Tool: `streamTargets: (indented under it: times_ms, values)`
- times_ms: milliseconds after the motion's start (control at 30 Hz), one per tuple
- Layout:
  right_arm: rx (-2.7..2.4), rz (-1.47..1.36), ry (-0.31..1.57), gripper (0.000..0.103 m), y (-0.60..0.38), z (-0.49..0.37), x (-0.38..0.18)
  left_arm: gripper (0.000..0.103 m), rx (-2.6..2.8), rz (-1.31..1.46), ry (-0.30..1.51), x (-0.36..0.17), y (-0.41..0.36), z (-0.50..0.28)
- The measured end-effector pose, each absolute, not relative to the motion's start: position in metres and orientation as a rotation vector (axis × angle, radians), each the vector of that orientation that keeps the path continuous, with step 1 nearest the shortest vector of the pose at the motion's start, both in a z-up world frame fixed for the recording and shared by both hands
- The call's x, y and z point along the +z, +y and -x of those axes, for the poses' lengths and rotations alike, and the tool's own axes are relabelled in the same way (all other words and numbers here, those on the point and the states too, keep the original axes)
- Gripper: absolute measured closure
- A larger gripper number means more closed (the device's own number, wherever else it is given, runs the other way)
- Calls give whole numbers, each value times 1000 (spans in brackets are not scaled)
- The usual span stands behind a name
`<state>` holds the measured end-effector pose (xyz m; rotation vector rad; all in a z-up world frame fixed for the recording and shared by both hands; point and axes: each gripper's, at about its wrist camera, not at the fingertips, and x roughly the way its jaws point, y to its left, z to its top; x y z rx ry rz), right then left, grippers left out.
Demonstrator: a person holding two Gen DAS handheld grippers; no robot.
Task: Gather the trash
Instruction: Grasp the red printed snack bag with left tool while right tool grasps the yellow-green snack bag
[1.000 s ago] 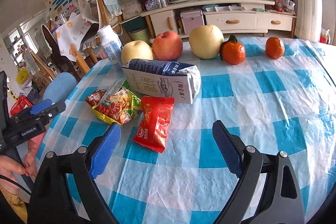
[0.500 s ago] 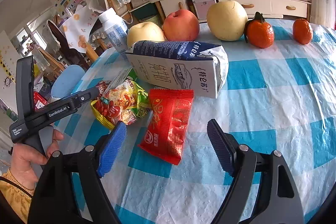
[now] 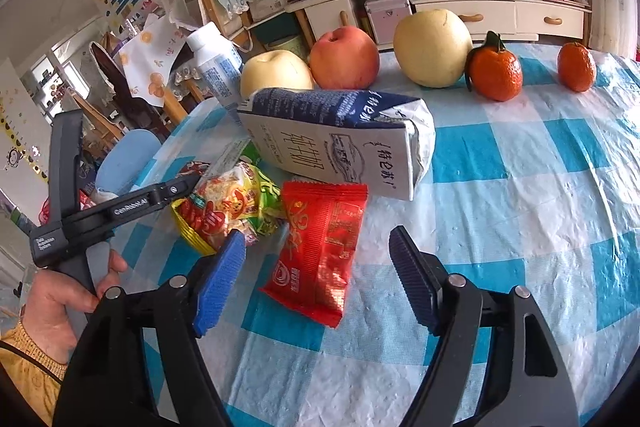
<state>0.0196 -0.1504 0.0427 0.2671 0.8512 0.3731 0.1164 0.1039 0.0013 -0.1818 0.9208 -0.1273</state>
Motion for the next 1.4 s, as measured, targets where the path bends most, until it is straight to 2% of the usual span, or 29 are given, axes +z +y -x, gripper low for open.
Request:
streamTargets:
  times_ms: [233, 400, 600, 667, 800, 1067, 1133, 1200, 1400]
  values:
    - [506, -273, 798, 27, -131, -14, 56, 62, -124, 155, 923, 0, 96, -114]
    - [549, -242, 818, 35, -111, -18, 53, 62, -129, 131, 928, 1, 89, -109]
    - [554, -260, 829, 36, -109, -26, 48, 63, -149, 105, 934, 2, 80, -102]
    - [554, -271, 833, 35, -111, -28, 48, 63, -158, 96, 934, 2, 77, -98]
    - [537, -270, 832, 21, -112, -28, 49, 63, -192, 78, 939, 2, 66, -91]
    - [461, -265, 819, 22, -121, -27, 48, 63, -249, 60, 945, 2, 50, -78]
    - [435, -251, 814, 28, -123, -26, 47, 63, -257, 64, 947, 2, 49, -76]
    - [413, -245, 813, 38, -125, -27, 47, 63, -263, 74, 948, 3, 49, -75]
    - [403, -236, 820, 52, -131, -28, 47, 63, -270, 99, 954, 3, 53, -71]
